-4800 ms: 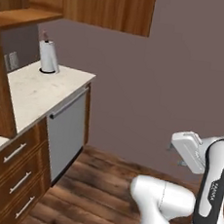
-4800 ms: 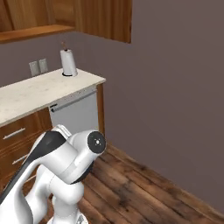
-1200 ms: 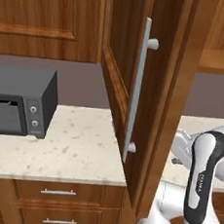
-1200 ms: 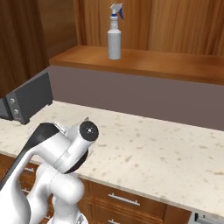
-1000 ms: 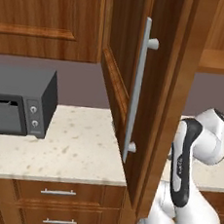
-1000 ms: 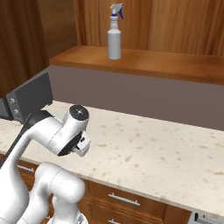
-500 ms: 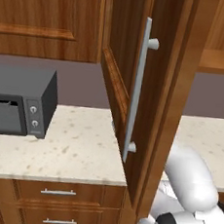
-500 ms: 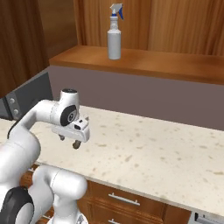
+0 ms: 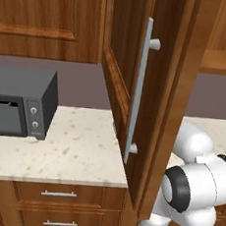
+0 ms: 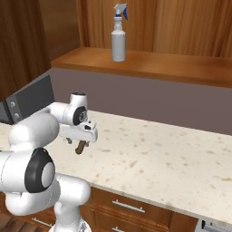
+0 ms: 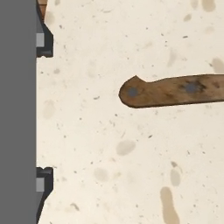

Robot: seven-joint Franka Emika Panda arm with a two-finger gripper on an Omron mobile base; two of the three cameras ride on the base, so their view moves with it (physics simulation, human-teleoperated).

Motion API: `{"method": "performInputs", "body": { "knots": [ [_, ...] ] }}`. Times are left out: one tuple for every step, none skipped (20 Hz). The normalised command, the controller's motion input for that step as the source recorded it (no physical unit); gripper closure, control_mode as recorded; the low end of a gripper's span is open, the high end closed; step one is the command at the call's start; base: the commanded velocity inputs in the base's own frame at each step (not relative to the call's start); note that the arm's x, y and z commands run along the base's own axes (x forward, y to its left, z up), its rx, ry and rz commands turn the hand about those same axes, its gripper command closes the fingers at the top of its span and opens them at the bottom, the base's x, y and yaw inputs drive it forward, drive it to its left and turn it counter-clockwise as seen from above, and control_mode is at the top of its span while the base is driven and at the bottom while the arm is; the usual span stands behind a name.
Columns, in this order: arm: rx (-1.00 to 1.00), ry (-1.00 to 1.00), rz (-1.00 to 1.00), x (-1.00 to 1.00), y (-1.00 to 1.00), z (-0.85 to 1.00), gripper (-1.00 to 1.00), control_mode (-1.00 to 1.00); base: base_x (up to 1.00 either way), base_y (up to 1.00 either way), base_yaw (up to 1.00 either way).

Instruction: Move the cutting board and knife to the sink. Then move spray from the cabinet to the counter.

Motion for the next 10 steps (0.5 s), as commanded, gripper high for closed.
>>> {"method": "performInputs", "body": {
  "knots": [
    [0.01,-0.12,0.00,0.06,0.06,-0.36,-1.00,-1.00,0.00,0.00,0.00],
    [0.01,-0.13,0.00,0.00,0.14,-0.46,-1.00,-1.00,0.00,0.00,0.00],
    [0.03,-0.13,0.00,0.00,0.19,-0.44,-1.00,-1.00,0.00,0.00,0.00],
    [0.03,-0.14,0.00,0.00,0.20,-0.43,-1.00,-1.00,0.00,0.00,0.00],
    [0.03,-0.16,0.00,0.00,0.14,-0.39,-1.00,-1.00,0.00,0.00,0.00],
    [0.01,-0.15,0.00,0.00,0.09,-0.41,-1.00,-1.00,0.00,0.00,0.00],
    [0.00,-0.15,0.00,0.00,0.04,-0.41,-1.00,-1.00,0.00,0.00,0.00],
    [0.01,-0.17,0.00,0.00,0.03,-0.39,-1.00,-1.00,0.00,0.00,0.00],
    [0.01,-0.16,0.00,0.00,0.03,-0.35,-1.00,-1.00,0.00,0.00,0.00],
    [0.00,-0.14,0.00,0.03,0.00,-0.26,-1.00,-1.00,0.00,0.00,0.00]
  ]
}}
